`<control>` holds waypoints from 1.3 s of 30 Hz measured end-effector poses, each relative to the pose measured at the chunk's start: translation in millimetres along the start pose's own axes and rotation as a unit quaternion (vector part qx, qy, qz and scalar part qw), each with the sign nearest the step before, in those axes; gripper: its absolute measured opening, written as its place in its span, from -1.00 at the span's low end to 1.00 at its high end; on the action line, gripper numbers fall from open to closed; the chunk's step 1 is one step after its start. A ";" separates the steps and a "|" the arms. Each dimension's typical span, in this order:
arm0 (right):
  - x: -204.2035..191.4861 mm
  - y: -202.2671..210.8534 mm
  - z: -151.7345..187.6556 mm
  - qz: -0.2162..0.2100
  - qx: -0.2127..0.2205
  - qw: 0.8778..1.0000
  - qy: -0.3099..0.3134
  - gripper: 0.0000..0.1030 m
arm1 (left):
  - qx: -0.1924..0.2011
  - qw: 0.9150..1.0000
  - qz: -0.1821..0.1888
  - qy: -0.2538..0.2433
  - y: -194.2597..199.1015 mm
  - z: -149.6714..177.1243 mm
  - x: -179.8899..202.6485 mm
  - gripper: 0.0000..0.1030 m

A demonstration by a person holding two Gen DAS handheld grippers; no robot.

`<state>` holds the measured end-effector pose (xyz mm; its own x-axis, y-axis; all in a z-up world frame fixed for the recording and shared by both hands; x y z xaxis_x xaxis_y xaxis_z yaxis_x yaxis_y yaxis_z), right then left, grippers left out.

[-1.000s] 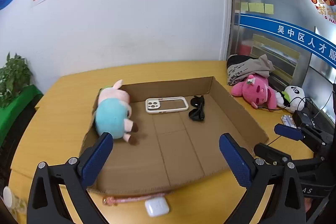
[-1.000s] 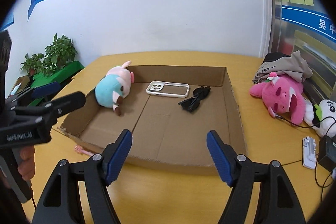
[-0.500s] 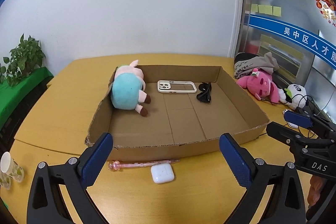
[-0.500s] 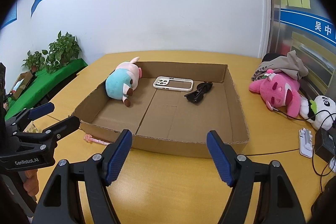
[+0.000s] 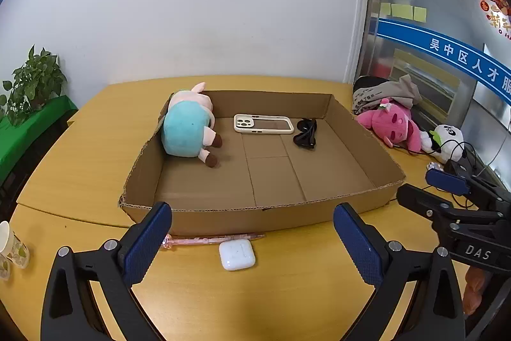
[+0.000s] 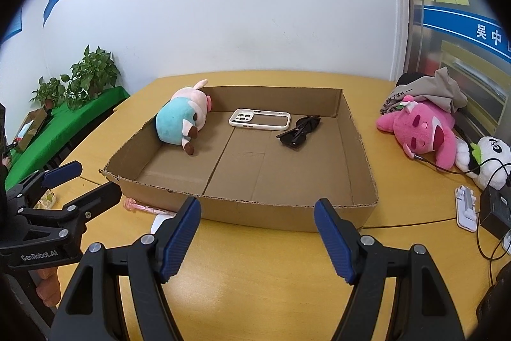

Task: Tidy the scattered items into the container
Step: 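Move the left tool to the white earbud case and close on it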

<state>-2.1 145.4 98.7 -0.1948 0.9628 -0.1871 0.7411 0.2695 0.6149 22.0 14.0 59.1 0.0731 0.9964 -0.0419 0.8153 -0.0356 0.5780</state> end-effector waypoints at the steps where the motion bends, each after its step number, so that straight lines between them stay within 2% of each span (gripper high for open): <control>1: -0.2 -0.6 0.7 -0.001 -0.001 1.000 0.000 0.42 | 0.000 1.000 0.000 -0.001 0.3 0.2 0.3 0.99; 11: 6.0 -5.1 8.4 -0.005 -0.008 1.000 -0.010 0.42 | -0.027 1.000 0.001 0.007 -14.2 14.3 -4.2 0.99; 17: 17.3 -13.5 21.1 -0.001 -0.023 1.000 -0.019 0.42 | -0.071 0.997 0.016 0.012 -46.2 44.2 -8.3 0.99; 23: 23.5 -19.4 37.4 0.006 -0.042 0.999 -0.024 0.42 | -0.113 0.991 0.045 0.057 -87.0 73.9 -17.5 0.97; 26: 24.6 -20.2 42.8 0.008 -0.047 0.999 -0.024 0.42 | -0.138 0.986 0.060 0.070 -106.5 84.4 -19.4 0.85; 28: 25.1 -21.8 46.6 0.011 -0.052 0.998 -0.024 0.43 | -0.155 0.983 0.063 0.078 -118.9 90.7 -21.7 0.61; 29: 24.9 -22.7 48.3 0.012 -0.054 0.998 -0.024 0.43 | -0.160 0.982 0.063 0.078 -123.2 92.7 -22.1 0.57; 33: 21.4 -26.0 53.8 0.013 -0.063 0.998 -0.021 0.43 | -0.158 0.984 0.057 0.054 -127.4 91.4 -17.8 0.51; 37: 15.5 -28.2 55.7 0.007 -0.068 0.998 -0.015 0.43 | -0.162 0.984 0.061 0.041 -121.5 93.3 -16.2 0.09; 39: 11.3 -29.5 57.2 -0.002 -0.072 0.997 -0.014 0.43 | -0.161 0.985 0.062 0.030 -116.3 97.3 -15.5 -0.01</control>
<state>10.6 147.3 34.6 -0.1789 0.9612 -0.2101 0.6399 0.2759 0.7172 -18.0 -4.7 -86.7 0.1185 0.9890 0.0890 0.5774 -0.1416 0.8041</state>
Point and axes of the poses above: each gripper's, at about its wrist camera, not at the fingertips, and y roughly against the way its jaws point, x to its right, z to its underside, the point moved 7 cm from there along -y, roughly the way its jaws point, and after that the axes turned 9 degrees about -y, right-handed, at the moved point
